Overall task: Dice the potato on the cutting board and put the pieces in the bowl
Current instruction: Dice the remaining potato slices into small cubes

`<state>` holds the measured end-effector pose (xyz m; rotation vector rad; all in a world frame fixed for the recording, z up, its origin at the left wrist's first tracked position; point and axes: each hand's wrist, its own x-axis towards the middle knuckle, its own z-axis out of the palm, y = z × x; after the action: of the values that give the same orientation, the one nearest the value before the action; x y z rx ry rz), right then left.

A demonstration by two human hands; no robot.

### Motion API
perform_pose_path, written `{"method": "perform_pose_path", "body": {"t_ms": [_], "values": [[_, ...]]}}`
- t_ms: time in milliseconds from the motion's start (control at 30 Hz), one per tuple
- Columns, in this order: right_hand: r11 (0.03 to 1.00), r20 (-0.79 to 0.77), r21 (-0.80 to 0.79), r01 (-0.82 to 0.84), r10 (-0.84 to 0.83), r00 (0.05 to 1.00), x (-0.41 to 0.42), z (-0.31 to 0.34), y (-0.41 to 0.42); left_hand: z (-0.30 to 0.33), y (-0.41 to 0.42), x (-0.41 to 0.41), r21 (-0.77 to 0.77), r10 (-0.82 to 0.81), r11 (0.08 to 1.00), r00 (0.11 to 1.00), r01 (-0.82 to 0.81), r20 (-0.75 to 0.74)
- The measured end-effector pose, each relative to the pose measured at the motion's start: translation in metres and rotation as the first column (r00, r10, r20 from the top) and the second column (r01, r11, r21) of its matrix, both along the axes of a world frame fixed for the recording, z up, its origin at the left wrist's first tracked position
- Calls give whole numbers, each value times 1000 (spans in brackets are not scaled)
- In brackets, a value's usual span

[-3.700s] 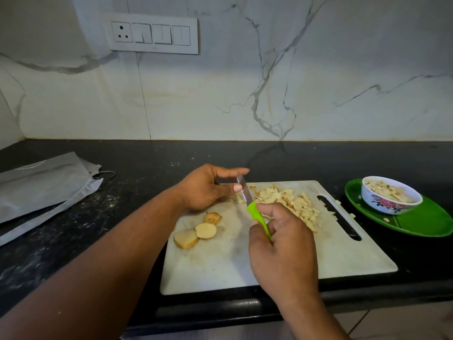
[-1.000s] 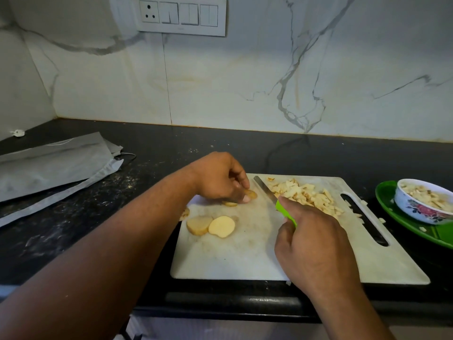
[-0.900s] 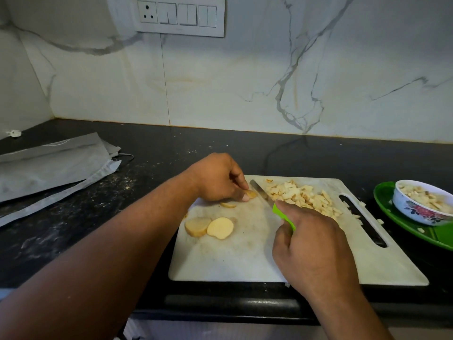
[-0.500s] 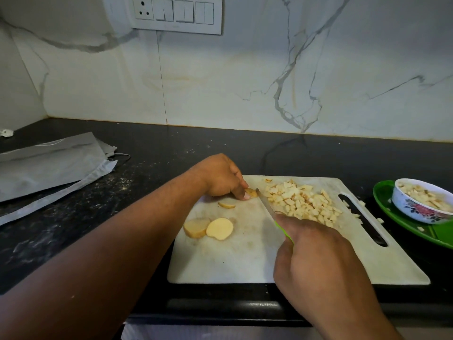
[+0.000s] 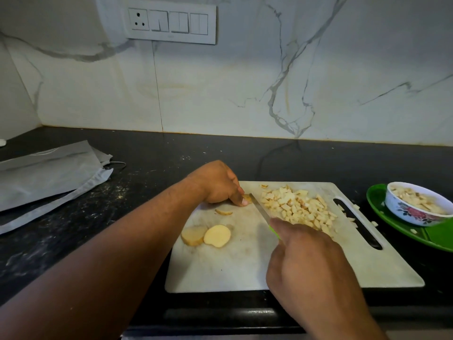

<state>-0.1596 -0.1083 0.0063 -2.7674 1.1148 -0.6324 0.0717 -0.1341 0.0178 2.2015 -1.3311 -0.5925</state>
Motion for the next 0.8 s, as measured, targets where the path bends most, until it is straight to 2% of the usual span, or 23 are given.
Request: {"method": "perform_pose_path", "body": {"t_ms": [167, 300, 533, 667, 800], "values": [[1000, 4, -17, -10, 10, 1000, -17, 14, 7, 2, 0, 4, 22, -29, 999, 1000, 29, -10], [999, 51, -49, 22, -20, 999, 4, 9, -2, 1, 1, 3, 11, -17, 1000, 1000, 18, -24], [1000, 20, 22, -14, 13, 1000, -1, 0, 4, 1, -2, 4, 19, -7, 1000, 999, 8, -44], [1000, 4, 4, -18, 18, 1000, -11, 15, 9, 1, 0, 6, 12, -21, 1000, 999, 21, -48], [997, 62, -71, 35, -31, 998, 7, 11, -1, -2, 3, 8, -39, 2, 999, 999, -4, -46]]}}
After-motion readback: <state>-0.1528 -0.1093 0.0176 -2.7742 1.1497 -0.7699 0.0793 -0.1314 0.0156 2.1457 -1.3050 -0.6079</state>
